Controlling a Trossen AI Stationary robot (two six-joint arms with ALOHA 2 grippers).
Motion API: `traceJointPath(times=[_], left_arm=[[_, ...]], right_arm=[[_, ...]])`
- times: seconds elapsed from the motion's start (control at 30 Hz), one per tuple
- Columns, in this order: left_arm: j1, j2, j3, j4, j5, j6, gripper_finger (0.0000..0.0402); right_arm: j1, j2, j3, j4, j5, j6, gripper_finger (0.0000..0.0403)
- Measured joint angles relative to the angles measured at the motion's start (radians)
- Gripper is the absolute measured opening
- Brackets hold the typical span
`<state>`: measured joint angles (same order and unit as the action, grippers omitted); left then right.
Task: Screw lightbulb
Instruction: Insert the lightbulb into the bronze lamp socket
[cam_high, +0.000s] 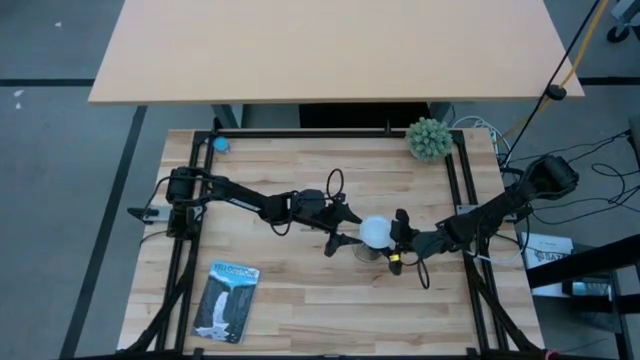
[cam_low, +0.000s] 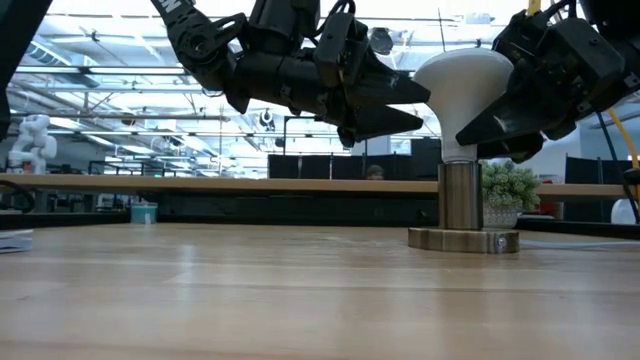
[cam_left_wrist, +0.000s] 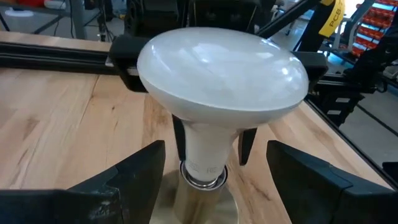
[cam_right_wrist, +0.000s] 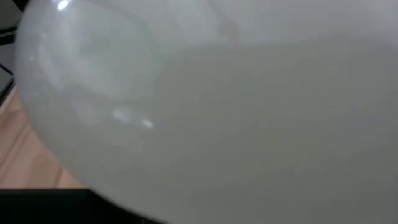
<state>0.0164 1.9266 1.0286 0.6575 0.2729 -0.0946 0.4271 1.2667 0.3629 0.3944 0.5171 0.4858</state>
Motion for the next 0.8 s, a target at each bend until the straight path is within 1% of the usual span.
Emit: traceJointPath(times=[0.1, 0.27, 0.33, 0.8], left_arm=[[0.0, 0.0, 0.0, 0.0, 0.0, 0.0, 0.0284], [0.0, 0.0, 0.0, 0.0, 0.0, 0.003, 0.0284], [0.0, 0.0, 0.0, 0.001, 0.001, 0.003, 0.0284], [-0.013, 0.0, 0.0, 0.005, 0.006, 0.002, 0.0284]], right_arm=[[0.0, 0.0, 0.032, -0.059, 0.0, -0.004, 0.0214], [0.0, -0.001, 0.126, -0.257, 0.0, -0.017, 0.0214], [0.0, -0.001, 0.151, -0.3, 0.0, -0.018, 0.0214], [0.0, -0.001, 0.158, -0.314, 0.0, 0.011, 0.0214]])
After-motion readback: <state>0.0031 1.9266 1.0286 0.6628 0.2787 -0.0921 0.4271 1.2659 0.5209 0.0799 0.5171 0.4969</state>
